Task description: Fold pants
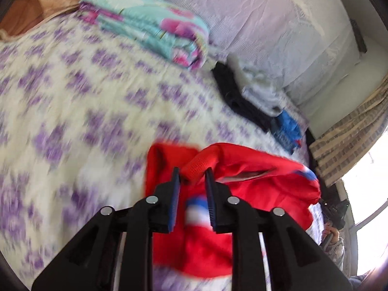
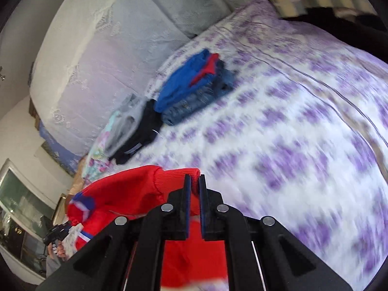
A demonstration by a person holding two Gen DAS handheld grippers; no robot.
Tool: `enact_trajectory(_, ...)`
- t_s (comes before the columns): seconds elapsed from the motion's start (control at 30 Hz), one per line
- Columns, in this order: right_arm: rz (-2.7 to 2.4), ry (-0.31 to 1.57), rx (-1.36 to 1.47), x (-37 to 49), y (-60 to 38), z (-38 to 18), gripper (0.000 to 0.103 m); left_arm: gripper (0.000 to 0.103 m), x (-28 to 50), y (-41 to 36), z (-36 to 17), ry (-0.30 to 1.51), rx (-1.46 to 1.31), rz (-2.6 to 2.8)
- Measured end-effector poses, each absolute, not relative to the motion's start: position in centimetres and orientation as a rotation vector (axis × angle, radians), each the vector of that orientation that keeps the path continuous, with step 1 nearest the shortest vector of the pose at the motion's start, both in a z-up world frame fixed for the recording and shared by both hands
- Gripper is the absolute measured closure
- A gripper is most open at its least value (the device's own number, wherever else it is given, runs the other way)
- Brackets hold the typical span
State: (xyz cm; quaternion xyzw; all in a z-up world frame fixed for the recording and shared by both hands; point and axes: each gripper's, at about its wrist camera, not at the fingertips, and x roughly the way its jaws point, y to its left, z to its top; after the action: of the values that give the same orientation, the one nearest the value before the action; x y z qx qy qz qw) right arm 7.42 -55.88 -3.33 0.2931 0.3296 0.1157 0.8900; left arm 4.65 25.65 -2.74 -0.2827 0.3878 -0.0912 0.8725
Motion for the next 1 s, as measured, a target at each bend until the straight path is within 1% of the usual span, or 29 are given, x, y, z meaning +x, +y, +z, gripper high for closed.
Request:
enact_trajectory(0.03, 0.242, 0.703, 0.642, 6.7, -56.4, -4.3, 0.097, 0.083, 3.6, 25.6, -3.6, 0.835, -0.584, -0.166)
enact_trajectory(0.07, 0.214, 0.716, 0.705, 5.5, -57.3, -5.4, 0.094, 0.080, 2.6, 25.7, -4.3, 0.853, -0.581, -0.134)
enact_trajectory(0.1, 0.193, 0.710, 0.759, 4.4, -58.0, -6.1, 0.094, 0.073, 1.7, 25.8, -4.8, 0.865, -0.588, -0.111)
enact_trajectory(0.17, 0.207, 0.692, 0.812, 2.7, -58.0, -6.6, 0.094, 0.070, -0.3, 26.2, -5.3, 0.858, -0.635, -0.096)
enact_trajectory(0.23, 0.236, 0.674, 0.830, 1.7, -56.9, -6.3, 0.093, 0.067, -1.9, 26.0, -5.0, 0.829, -0.679, -0.111)
enact_trajectory(0.27, 0.259, 0.669, 0.851, 1.4, -56.2, -6.3, 0.093, 0.061, -2.3, 25.7, -4.6, 0.817, -0.691, -0.109)
enact_trajectory(0.3, 0.279, 0.672, 0.873, 1.5, -55.5, -6.2, 0.092, 0.058, -2.6, 25.4, -4.2, 0.805, -0.707, -0.119)
enact_trajectory(0.33, 0.289, 0.685, 0.892, 1.7, -54.5, -6.2, 0.090, 0.058, -2.6, 25.2, -3.8, 0.790, -0.741, -0.146)
enact_trajectory(0.37, 0.297, 0.693, 0.899, 1.9, -53.6, -6.2, 0.081, 0.057, -2.5, 25.1, -3.4, 0.779, -0.780, -0.155)
enact_trajectory(0.4, 0.318, 0.696, 0.906, 2.2, -52.6, -6.1, 0.069, 0.055, -2.2, 25.1, -3.1, 0.769, -0.822, -0.155)
enact_trajectory(0.43, 0.344, 0.695, 0.909, 2.5, -51.6, -6.0, 0.061, 0.052, -1.8, 25.1, -2.9, 0.765, -0.866, -0.166)
enact_trajectory(0.47, 0.363, 0.698, 0.906, 2.7, -50.7, -5.8, 0.059, 0.048, -1.1, 24.9, -2.8, 0.772, -0.888, -0.174)
enact_trajectory(0.67, 0.405, 0.725, 0.888, 2.9, -47.0, -5.0, 0.053, 0.048, 2.1, 24.2, -4.2, 0.826, -1.050, -0.115)
enact_trajectory(0.8, 0.370, 0.732, 0.891, 3.5, -46.5, -5.0, 0.048, 0.048, 3.8, 23.3, -4.5, 0.810, -1.069, -0.029)
enact_trajectory(0.83, 0.362, 0.734, 0.896, 3.9, -46.6, -5.0, 0.045, 0.048, 4.1, 23.3, -4.5, 0.798, -1.076, 0.000)
enact_trajectory(0.87, 0.355, 0.733, 0.898, 4.1, -46.6, -5.0, 0.044, 0.049, 4.5, 23.5, -4.6, 0.788, -1.090, 0.014)
enact_trajectory(0.97, 0.332, 0.738, 0.932, 4.8, -46.8, -5.4, 0.039, 0.078, 5.3, 23.8, -5.1, 0.770, -1.110, 0.032)
enact_trajectory(1.0, 0.323, 0.741, 0.950, 5.0, -47.0, -5.6, 0.038, 0.084, 5.4, 23.9, -5.3, 0.765, -1.118, 0.020)
